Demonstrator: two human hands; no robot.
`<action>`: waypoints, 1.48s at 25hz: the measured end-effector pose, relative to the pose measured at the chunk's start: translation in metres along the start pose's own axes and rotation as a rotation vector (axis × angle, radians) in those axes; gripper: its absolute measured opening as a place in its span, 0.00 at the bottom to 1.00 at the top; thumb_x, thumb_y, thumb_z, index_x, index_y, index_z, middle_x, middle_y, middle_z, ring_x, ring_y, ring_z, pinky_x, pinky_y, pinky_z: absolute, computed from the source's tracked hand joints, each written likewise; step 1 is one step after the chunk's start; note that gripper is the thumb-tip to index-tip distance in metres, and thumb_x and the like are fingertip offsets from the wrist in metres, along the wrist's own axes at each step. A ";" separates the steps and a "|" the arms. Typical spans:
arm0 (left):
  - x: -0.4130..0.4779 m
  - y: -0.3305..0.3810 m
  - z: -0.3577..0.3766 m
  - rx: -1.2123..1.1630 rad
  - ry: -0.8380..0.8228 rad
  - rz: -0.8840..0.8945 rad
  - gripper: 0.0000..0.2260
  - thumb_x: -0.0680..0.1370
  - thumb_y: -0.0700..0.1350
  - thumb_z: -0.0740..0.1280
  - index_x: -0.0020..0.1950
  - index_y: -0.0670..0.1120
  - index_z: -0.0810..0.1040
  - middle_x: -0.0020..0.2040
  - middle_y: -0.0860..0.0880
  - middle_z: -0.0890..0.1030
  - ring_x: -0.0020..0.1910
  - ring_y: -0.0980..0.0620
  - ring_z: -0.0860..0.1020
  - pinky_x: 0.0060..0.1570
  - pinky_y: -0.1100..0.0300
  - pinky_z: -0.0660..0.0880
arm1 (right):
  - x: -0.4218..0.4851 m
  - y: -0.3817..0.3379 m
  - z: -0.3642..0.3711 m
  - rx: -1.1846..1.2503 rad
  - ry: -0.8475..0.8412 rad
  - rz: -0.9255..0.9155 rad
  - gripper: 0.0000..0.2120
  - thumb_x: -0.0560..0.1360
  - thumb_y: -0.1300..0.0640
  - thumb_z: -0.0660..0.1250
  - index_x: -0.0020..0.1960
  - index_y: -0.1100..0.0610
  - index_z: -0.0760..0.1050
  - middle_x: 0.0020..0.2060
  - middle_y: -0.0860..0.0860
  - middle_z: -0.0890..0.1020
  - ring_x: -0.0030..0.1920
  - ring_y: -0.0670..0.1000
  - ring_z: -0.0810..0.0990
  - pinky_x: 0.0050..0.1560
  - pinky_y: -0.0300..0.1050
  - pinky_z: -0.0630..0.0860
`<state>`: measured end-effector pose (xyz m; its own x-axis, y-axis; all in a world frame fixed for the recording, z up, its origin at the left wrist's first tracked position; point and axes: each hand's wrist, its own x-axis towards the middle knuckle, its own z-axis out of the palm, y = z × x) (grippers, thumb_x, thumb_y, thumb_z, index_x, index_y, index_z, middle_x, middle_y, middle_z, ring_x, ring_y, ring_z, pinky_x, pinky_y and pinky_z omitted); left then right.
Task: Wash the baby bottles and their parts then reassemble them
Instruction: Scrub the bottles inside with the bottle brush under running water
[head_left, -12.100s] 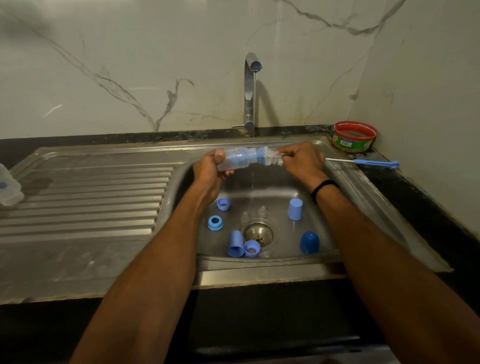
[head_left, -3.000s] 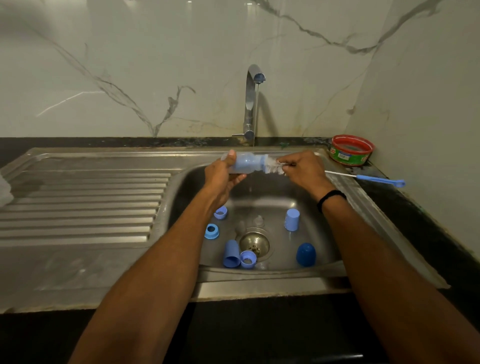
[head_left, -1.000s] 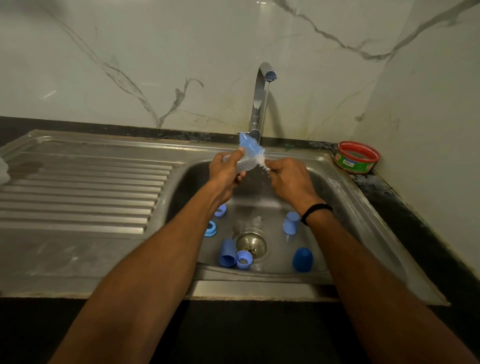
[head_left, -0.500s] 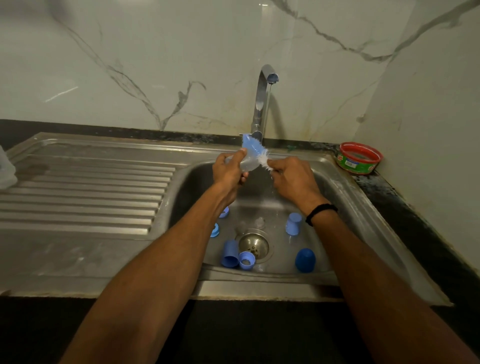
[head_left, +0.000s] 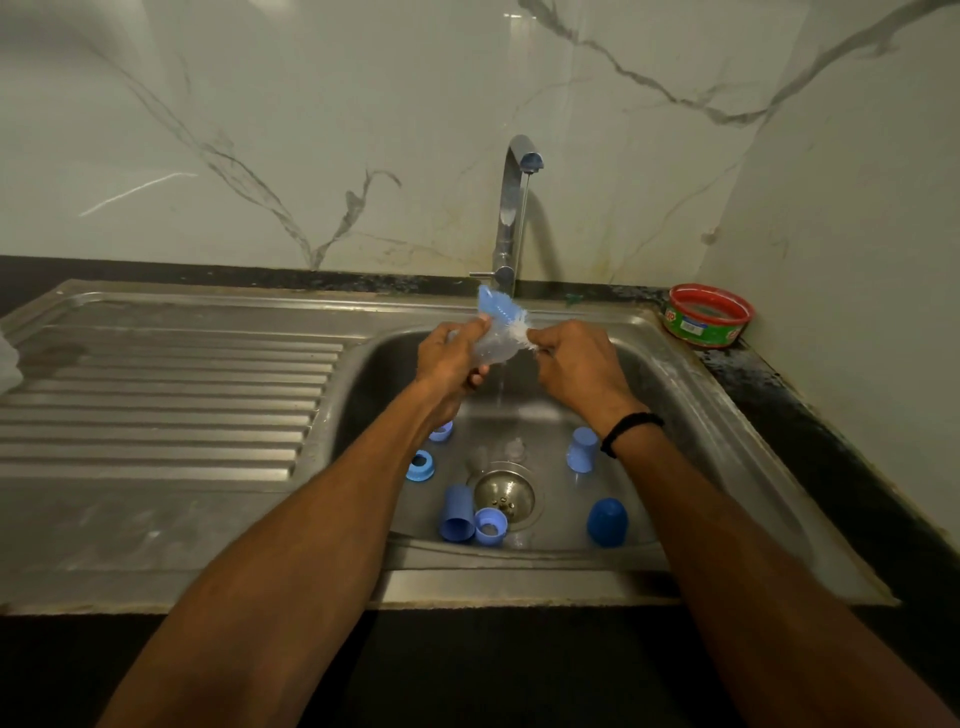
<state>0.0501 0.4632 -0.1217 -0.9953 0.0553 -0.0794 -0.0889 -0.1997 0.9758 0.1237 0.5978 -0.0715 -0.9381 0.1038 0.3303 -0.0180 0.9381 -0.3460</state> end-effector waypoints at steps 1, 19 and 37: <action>-0.001 -0.001 0.003 0.024 -0.039 -0.004 0.14 0.79 0.52 0.70 0.58 0.44 0.75 0.49 0.42 0.82 0.32 0.54 0.77 0.31 0.63 0.75 | 0.000 0.001 0.000 -0.024 0.009 0.011 0.17 0.78 0.63 0.64 0.67 0.56 0.77 0.56 0.56 0.83 0.55 0.56 0.80 0.57 0.44 0.74; 0.008 -0.003 0.002 0.010 0.025 0.020 0.14 0.79 0.52 0.70 0.58 0.45 0.75 0.48 0.42 0.82 0.32 0.54 0.77 0.31 0.63 0.75 | 0.004 0.001 0.003 0.009 -0.002 0.028 0.18 0.79 0.64 0.63 0.67 0.56 0.77 0.56 0.56 0.82 0.54 0.56 0.80 0.55 0.44 0.75; 0.003 0.002 0.002 -0.084 -0.103 -0.055 0.13 0.81 0.43 0.66 0.65 0.47 0.72 0.58 0.38 0.79 0.33 0.54 0.75 0.32 0.63 0.73 | 0.005 0.009 0.012 0.040 -0.010 0.083 0.19 0.79 0.63 0.61 0.67 0.52 0.77 0.53 0.55 0.84 0.51 0.54 0.80 0.48 0.38 0.70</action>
<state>0.0474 0.4648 -0.1201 -0.9800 0.1677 -0.1070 -0.1507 -0.2747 0.9497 0.1145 0.6029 -0.0835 -0.9405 0.1767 0.2902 0.0460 0.9124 -0.4067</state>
